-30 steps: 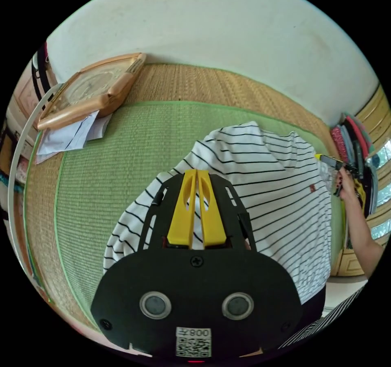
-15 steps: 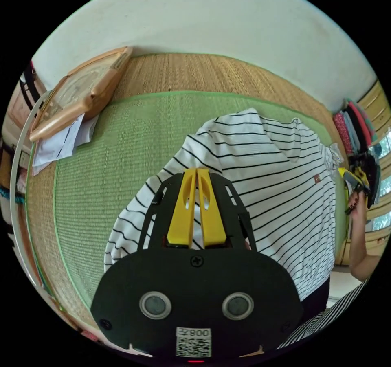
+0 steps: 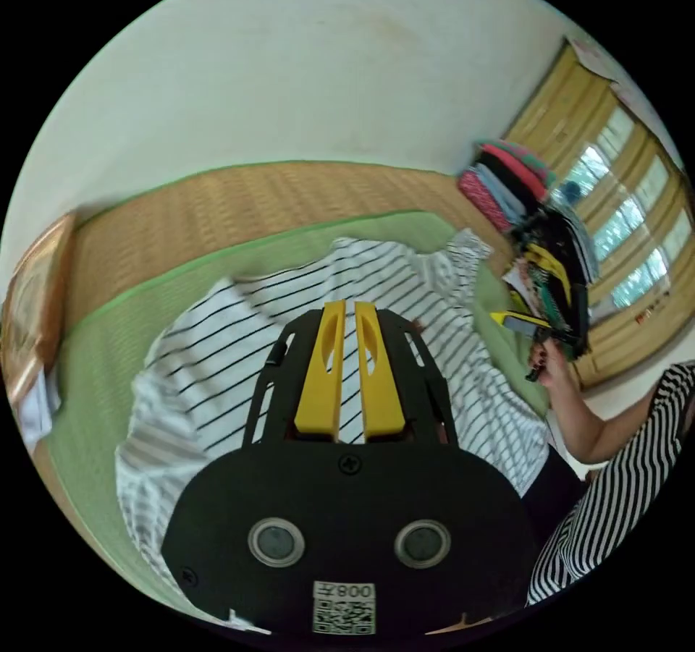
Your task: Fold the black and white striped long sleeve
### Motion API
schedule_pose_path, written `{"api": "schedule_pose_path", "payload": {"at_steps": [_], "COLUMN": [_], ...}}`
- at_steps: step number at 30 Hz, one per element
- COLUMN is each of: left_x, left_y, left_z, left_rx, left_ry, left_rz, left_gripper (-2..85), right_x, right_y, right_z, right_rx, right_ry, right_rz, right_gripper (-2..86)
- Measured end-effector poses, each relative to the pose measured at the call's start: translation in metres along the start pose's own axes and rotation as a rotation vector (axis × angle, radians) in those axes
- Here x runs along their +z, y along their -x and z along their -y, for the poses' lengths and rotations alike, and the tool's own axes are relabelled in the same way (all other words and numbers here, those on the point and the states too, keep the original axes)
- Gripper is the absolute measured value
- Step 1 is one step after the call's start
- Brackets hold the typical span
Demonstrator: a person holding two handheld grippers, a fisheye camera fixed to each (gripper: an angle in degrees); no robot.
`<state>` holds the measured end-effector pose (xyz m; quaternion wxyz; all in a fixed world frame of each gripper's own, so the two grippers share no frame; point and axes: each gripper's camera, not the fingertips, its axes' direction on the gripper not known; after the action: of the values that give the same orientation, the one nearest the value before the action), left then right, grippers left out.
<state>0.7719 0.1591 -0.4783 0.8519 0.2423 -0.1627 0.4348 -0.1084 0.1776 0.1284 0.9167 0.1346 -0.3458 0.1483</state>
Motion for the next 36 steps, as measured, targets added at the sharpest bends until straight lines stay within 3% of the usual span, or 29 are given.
{"api": "schedule_pose_path", "payload": {"at_steps": [4, 12, 20, 24, 31, 36], "left_x": [0.055, 0.145, 0.181, 0.188, 0.130, 0.101], "left_y": [-0.098, -0.238, -0.344, -0.373, -0.444, -0.493], "left_z": [0.080, 0.214, 0.297, 0.310, 0.314, 0.274], "left_rx": [0.202, 0.321, 0.400, 0.394, 0.502, 0.625], "left_ry": [0.078, 0.218, 0.299, 0.345, 0.215, 0.238], "left_rz": [-0.198, -0.261, -0.001, 0.083, -0.150, -0.243], "left_gripper": [6.5, 8.7, 8.6, 6.2, 0.6, 0.3], "right_x": [-0.026, -0.046, -0.067, -0.083, -0.119, -0.151], "right_y": [-0.039, -0.100, -0.143, -0.158, -0.193, -0.213], "right_z": [-0.049, -0.108, -0.155, -0.172, -0.208, -0.231], "right_rx": [0.095, 0.181, 0.219, 0.226, 0.288, 0.341], "right_ry": [-0.061, -0.104, -0.174, -0.208, -0.317, -0.418], "right_rz": [-0.049, 0.155, 0.278, 0.269, 0.251, 0.218], "right_gripper": [0.4, 1.9, 1.5, 1.3, 3.0, 5.3]}}
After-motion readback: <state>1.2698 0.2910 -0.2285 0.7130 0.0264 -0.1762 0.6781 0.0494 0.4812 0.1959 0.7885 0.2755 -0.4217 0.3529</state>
